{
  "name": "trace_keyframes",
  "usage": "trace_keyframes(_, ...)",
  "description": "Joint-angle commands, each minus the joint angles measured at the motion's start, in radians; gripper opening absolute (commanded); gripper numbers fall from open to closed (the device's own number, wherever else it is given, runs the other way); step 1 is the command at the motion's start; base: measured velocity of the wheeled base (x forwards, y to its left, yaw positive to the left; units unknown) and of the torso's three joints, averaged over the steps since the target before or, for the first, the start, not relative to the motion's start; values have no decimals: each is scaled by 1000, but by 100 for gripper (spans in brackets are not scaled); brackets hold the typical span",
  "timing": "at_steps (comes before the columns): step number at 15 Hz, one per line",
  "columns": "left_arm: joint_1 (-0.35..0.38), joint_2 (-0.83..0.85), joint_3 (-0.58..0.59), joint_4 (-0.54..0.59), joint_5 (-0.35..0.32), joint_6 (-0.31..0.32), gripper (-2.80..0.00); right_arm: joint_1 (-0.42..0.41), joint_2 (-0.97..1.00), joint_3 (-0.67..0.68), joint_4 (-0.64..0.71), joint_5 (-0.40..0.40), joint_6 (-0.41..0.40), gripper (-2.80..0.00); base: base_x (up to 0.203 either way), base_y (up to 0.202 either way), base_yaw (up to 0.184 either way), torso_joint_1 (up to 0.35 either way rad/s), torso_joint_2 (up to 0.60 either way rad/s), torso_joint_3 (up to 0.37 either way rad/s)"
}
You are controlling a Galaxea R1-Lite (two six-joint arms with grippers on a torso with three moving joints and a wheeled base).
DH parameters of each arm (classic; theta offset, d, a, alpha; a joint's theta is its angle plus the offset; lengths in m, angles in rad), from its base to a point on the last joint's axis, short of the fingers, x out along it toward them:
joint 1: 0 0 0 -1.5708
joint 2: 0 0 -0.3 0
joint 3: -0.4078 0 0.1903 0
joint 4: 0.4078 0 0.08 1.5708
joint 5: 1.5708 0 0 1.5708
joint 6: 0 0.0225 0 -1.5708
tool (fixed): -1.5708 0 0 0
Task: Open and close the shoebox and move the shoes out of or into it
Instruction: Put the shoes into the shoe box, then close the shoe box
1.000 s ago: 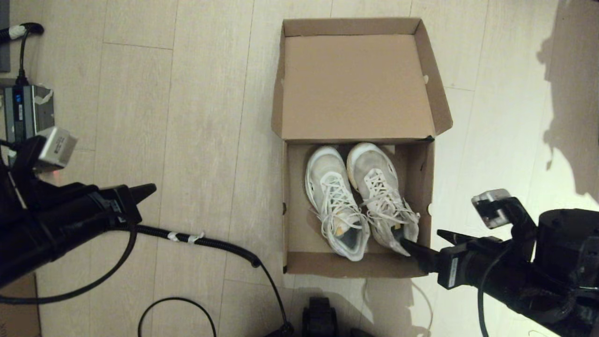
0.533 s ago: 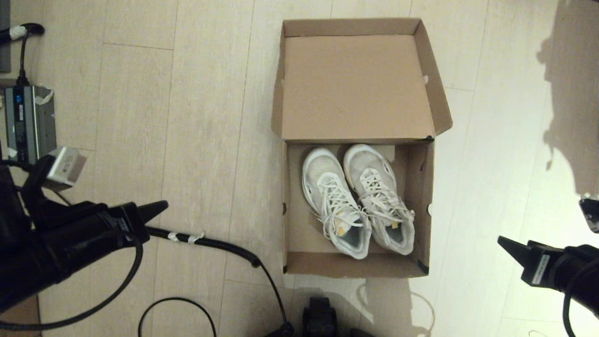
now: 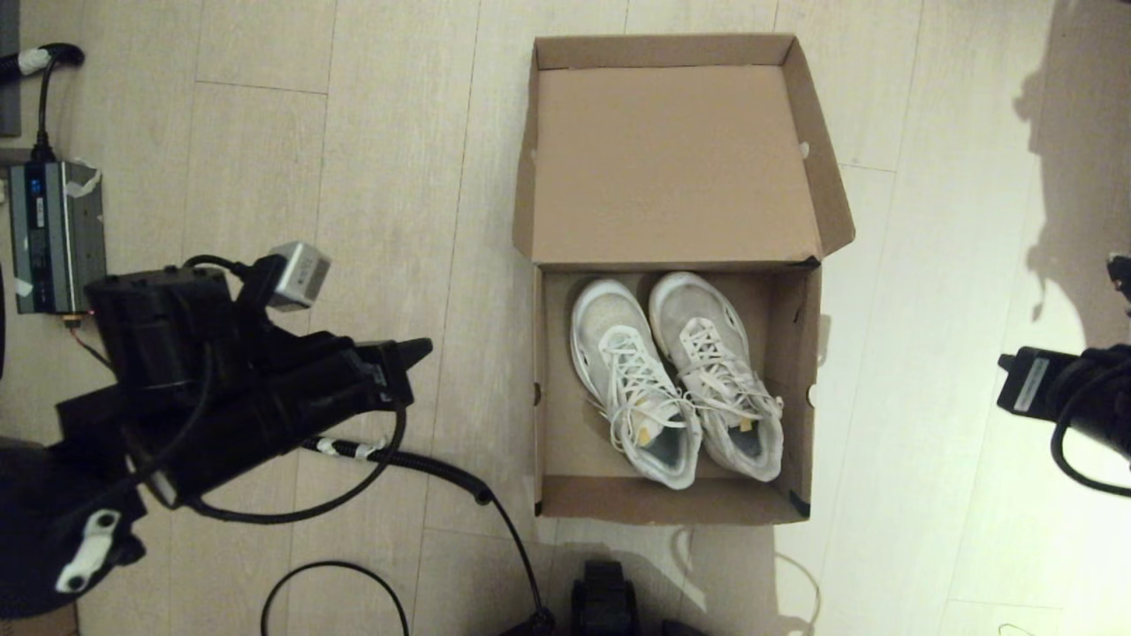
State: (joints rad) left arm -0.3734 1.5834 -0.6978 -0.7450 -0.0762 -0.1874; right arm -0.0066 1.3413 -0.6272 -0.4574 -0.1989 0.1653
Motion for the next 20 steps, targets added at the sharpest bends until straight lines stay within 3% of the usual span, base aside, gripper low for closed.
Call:
trace_keyframes(1, -39, 124, -58, -12, 0, 0, -280, -64, 105, -81, 2, 34, -37, -280, 0, 0, 0, 0, 0, 0)
trace_keyframes(4, -71, 184, -120, -16, 3, 0, -280, -54, 209, -83, -43, 210, -46, -280, 0, 0, 0, 0, 0, 0)
trace_keyframes(6, -74, 213, -162, -16, 3, 2, -280, -43, 259, -32, -255, 394, -44, -280, 0, 0, 0, 0, 0, 0)
trace_keyframes(7, -74, 225, -181, -16, 4, 3, -280, -41, 313, -22, -330, 421, -44, -280, 0, 0, 0, 0, 0, 0)
trace_keyframes(11, -75, 240, -197, -16, 6, 5, -280, -1, 449, -46, -429, 437, -45, -280, 0, 0, 0, 0, 0, 0)
trace_keyframes(15, -71, 240, -204, -17, 9, 52, -280, 101, 568, -71, -586, 287, -48, -280, 0, 0, 0, 0, 0, 0)
trace_keyframes(20, -37, 259, -205, -17, 7, 49, -280, 181, 573, 8, -611, 261, -51, -280, 0, 0, 0, 0, 0, 0)
